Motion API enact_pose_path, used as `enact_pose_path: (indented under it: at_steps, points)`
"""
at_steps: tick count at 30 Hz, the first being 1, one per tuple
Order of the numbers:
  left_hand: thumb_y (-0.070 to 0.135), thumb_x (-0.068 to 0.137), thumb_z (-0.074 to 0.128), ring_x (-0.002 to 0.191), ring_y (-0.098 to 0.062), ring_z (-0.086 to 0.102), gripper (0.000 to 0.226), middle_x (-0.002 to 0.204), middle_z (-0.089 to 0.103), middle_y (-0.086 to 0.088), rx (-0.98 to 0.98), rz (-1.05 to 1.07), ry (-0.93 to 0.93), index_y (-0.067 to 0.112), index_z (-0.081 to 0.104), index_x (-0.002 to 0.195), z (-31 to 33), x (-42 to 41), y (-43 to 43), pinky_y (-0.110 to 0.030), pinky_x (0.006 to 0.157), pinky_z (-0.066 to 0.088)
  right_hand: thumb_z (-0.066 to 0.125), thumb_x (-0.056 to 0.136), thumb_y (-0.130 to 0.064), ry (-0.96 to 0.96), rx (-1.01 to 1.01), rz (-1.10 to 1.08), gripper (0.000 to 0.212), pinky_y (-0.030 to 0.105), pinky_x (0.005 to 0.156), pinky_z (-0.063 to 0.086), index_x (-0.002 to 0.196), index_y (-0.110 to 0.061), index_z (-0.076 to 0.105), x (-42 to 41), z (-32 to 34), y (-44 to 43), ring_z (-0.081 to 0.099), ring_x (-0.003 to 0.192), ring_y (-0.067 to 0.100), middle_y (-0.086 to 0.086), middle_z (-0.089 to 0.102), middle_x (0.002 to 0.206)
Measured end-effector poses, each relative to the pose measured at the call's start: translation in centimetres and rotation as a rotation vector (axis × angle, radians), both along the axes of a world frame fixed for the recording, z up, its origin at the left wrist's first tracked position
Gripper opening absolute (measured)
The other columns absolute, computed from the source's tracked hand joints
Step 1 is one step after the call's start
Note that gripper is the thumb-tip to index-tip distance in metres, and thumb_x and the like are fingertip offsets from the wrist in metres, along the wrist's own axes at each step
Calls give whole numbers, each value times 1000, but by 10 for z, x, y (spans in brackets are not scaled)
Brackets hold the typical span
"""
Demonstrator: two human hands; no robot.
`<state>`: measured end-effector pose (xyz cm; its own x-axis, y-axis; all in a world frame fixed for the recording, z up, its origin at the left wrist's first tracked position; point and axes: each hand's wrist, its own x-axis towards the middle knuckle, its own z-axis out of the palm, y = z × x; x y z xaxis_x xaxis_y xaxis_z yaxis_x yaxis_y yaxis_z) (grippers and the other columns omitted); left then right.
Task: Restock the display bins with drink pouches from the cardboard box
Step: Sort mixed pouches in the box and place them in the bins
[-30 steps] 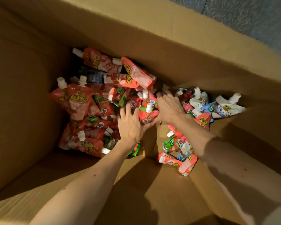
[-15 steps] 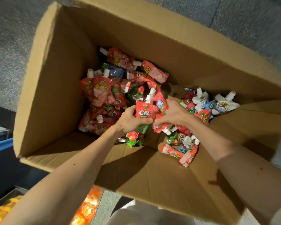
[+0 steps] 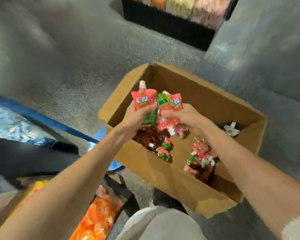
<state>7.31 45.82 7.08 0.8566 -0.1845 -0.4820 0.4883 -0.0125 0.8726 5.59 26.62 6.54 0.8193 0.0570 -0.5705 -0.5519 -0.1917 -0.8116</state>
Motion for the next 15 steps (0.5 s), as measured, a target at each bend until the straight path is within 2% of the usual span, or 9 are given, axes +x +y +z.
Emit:
enact_pose_path:
  at_steps: [2,4,5,7,8,10,12,15]
  points:
    - [13,93,66,61,-9,69,14,83,72,-1,-73,76,-55,16,63,107,50,-20,26,-20,48,49,84,75,-29,-78,60,-4,27,34,70,54,97,-17,75,-5,46,35,69,76,16,3,75,87]
    - [16,92,67,55,-10,66,12,73,70,0,-107,139,-140,14,64,103,99,-42,60,-20,48,47,86,68,-38,-177,98,35,38,38,75,55,99,-19,75,-15,97,74,72,80,19,2,76,91]
    - [20,88,71,59,-13,67,18,76,71,-3,-109,172,-190,12,65,103,123,-55,78,-21,51,49,87,65,-42,-223,121,65,44,41,79,53,100,-19,75,-22,121,94,73,85,22,4,77,94]
    - [27,82,73,82,-26,70,39,100,73,-14,-125,225,-310,7,66,115,168,-84,119,-32,69,56,86,65,-43,-299,190,144,50,39,75,52,104,-14,74,-39,167,137,73,91,30,10,77,98]
    - [27,83,72,94,-33,69,45,113,72,-18,-151,251,-363,7,65,123,190,-100,140,-41,80,58,85,69,-41,-331,217,187,46,36,70,53,103,-12,74,-50,189,160,74,89,30,12,76,98]
    - [26,85,70,110,-39,66,49,124,67,-21,-183,298,-447,7,62,130,228,-134,181,-51,92,55,83,71,-36,-394,265,270,39,32,59,55,99,-12,73,-75,228,202,73,77,27,11,76,91]
    - [24,91,64,111,-36,67,44,125,67,-20,-188,323,-499,6,61,131,263,-171,217,-50,95,54,81,69,-40,-445,303,355,44,40,66,58,101,-12,72,-101,262,244,73,78,29,12,76,91]
    - [21,89,66,94,-30,72,40,115,71,-17,-154,487,-554,4,66,126,308,-225,263,-43,85,58,77,81,-37,-497,333,499,38,50,79,59,108,-11,72,-135,304,300,73,90,32,13,76,99]
